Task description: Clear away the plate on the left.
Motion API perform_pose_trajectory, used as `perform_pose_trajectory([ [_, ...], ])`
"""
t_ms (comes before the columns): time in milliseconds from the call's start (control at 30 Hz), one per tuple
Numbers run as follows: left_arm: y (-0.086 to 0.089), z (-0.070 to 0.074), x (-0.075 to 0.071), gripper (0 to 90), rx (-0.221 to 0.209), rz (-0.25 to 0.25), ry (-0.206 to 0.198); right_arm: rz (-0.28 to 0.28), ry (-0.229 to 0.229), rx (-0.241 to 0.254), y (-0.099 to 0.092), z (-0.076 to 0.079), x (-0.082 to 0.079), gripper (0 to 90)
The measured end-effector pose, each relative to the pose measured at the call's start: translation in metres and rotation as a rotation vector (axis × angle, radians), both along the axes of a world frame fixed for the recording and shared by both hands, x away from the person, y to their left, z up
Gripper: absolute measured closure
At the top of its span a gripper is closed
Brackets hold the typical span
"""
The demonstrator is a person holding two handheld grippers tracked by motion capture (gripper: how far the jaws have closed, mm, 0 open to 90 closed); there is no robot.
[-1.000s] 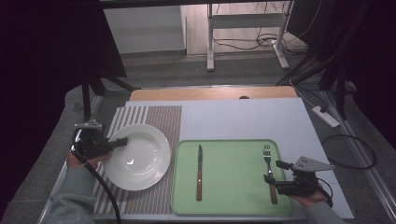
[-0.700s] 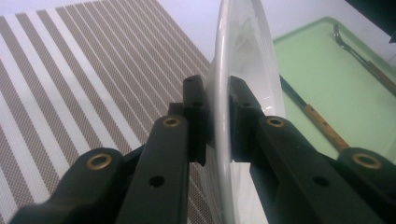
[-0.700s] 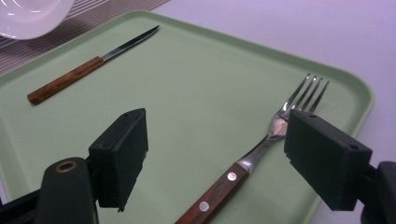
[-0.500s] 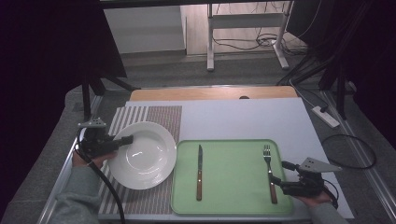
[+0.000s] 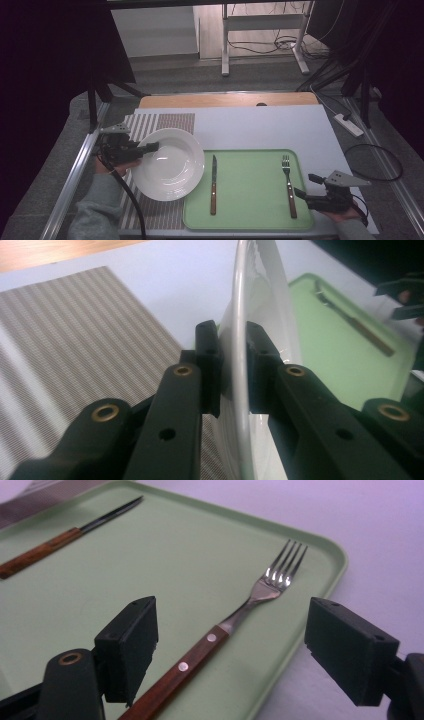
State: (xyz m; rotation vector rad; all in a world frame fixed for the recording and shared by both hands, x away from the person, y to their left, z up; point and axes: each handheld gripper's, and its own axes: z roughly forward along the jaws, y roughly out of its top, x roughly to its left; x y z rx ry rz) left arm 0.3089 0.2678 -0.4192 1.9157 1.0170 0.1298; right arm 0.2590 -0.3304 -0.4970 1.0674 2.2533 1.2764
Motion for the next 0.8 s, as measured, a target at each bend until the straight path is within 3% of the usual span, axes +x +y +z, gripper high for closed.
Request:
perform_pose_trajectory([
  [800,-0.049,-0.002,0.017,78.9,-0.016,-0.095,0.002,-0.009,0.002,-0.009,-0.001,-0.002,0.001,22.3],
])
